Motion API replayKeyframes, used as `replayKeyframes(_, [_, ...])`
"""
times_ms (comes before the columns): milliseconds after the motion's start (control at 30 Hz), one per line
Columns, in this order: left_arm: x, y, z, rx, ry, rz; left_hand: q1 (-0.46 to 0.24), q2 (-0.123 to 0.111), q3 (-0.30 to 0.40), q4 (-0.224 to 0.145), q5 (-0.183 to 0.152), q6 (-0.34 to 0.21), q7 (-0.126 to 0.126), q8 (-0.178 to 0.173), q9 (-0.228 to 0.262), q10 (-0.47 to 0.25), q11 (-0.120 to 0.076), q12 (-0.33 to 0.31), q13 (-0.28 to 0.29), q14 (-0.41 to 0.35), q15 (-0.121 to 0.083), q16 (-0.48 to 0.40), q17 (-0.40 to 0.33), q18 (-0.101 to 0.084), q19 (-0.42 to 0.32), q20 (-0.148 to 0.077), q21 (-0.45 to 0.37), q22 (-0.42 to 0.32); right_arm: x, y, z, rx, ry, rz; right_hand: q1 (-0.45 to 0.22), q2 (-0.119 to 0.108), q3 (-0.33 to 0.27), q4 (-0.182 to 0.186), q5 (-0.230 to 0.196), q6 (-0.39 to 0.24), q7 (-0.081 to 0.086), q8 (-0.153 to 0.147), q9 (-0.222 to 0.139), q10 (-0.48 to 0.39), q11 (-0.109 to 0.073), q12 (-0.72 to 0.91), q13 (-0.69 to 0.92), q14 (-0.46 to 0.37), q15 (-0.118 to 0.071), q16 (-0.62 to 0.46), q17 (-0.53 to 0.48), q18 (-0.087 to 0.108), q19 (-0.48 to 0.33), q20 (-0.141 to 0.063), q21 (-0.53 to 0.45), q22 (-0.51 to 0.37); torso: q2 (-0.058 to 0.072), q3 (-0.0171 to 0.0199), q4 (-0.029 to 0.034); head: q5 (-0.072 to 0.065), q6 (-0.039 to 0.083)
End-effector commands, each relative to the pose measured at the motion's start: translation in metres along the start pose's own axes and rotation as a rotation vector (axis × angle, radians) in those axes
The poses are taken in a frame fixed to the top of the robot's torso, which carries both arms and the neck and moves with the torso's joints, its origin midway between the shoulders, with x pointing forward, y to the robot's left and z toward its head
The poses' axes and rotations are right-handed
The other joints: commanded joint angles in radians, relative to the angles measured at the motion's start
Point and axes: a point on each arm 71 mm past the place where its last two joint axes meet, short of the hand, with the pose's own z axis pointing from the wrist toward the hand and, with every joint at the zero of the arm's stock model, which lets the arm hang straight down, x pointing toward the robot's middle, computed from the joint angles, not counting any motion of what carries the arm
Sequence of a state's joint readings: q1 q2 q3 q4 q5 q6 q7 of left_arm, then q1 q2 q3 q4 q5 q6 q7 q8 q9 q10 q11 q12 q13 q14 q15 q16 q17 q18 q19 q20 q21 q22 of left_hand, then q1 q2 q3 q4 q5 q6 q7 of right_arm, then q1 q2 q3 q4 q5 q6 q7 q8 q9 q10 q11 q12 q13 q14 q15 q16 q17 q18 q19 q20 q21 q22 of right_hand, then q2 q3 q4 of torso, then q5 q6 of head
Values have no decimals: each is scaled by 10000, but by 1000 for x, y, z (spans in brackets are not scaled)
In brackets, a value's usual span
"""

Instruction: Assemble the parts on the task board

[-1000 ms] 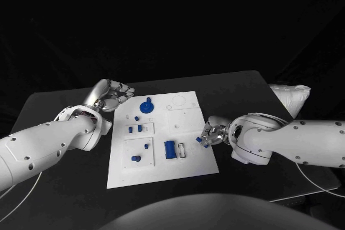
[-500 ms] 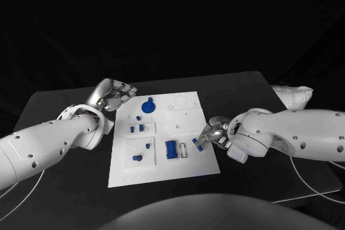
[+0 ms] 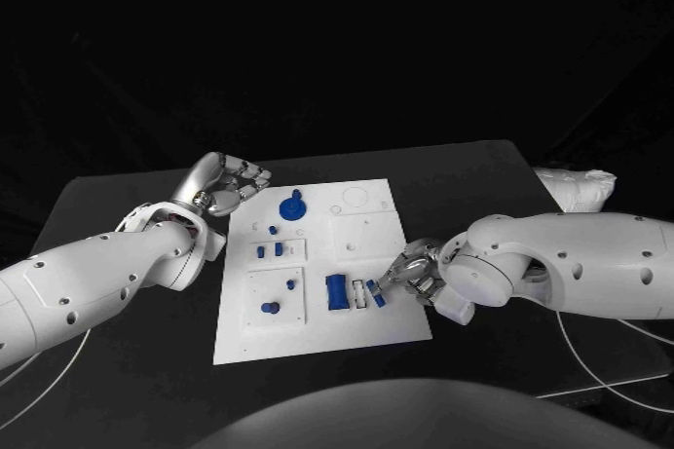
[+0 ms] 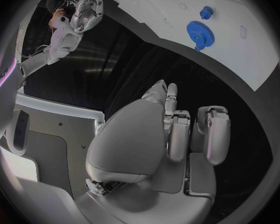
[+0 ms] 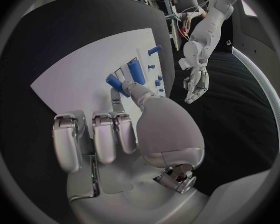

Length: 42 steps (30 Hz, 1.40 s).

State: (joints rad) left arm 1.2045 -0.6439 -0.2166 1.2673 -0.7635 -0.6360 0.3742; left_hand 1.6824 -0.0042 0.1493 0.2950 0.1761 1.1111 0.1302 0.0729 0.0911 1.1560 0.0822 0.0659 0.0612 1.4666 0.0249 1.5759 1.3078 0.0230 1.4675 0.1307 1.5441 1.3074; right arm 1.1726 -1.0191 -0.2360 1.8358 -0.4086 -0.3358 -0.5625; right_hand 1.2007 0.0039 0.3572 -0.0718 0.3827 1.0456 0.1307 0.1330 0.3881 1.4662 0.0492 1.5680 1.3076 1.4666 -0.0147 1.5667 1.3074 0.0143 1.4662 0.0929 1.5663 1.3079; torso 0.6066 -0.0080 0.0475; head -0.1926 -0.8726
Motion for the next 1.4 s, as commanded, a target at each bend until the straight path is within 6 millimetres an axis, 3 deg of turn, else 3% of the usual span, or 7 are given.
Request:
replayKeyframes(33, [1, -2, 1, 47, 108, -78, -68, 3, 49, -15, -39, 73, -6, -28, 15, 43, 17, -32, -3, 1042, -44, -51, 2630, -161, 836, -44, 9, 2544, 5, 0, 4, 52, 518, 400, -28, -76, -86, 16, -81, 305, -218, -65, -21, 1046, -76, 28, 2632, 1042, -89, 41, 2634, -143, 1046, -75, 45, 2629, 9, -6, 4, 1, 0])
replayKeyframes(767, [1, -2, 0, 42, 122, -78, -68, 3, 49, -15, -39, 73, -6, -28, 15, 43, 17, -32, -3, 1042, -44, -51, 2630, -161, 836, -44, 9, 2544, 9, 1, 15, 336, 458, 399, -108, -66, -201, 99, -380, 292, -200, -207, -134, 1046, -66, 28, 2632, 1042, -99, 41, 2634, -143, 1046, -94, 45, 2629, 2, -4, 10, -3, 0])
replayKeyframes(1300, [2, -1, 1, 38, 135, -71, -68, 3, 49, -15, -39, 73, -6, -28, 15, 43, 17, -32, -3, 1042, -44, -51, 2630, -161, 836, -44, 9, 2544, 11, 3, 16, 292, 456, 379, -151, -73, -279, 158, -503, 136, -122, -391, -257, 1046, -6, 28, 2632, 1042, -65, 41, 2634, -143, 1046, -79, 45, 2629, 10, -6, 3, 11, 0])
replayKeyframes(1400, [2, -2, 1, 45, 145, -75, -68, 3, 49, -15, -39, 73, -6, -28, 15, 43, 17, -32, -3, 1042, -44, -51, 2630, -161, 836, -44, 9, 2544, 11, 3, 16, 306, 501, 351, -141, -59, -297, 175, -510, -25, -42, -520, -340, 1046, 59, 28, 2632, 1042, -23, 41, 2634, -143, 1046, -53, 45, 2629, 14, -8, 4, 56, 0])
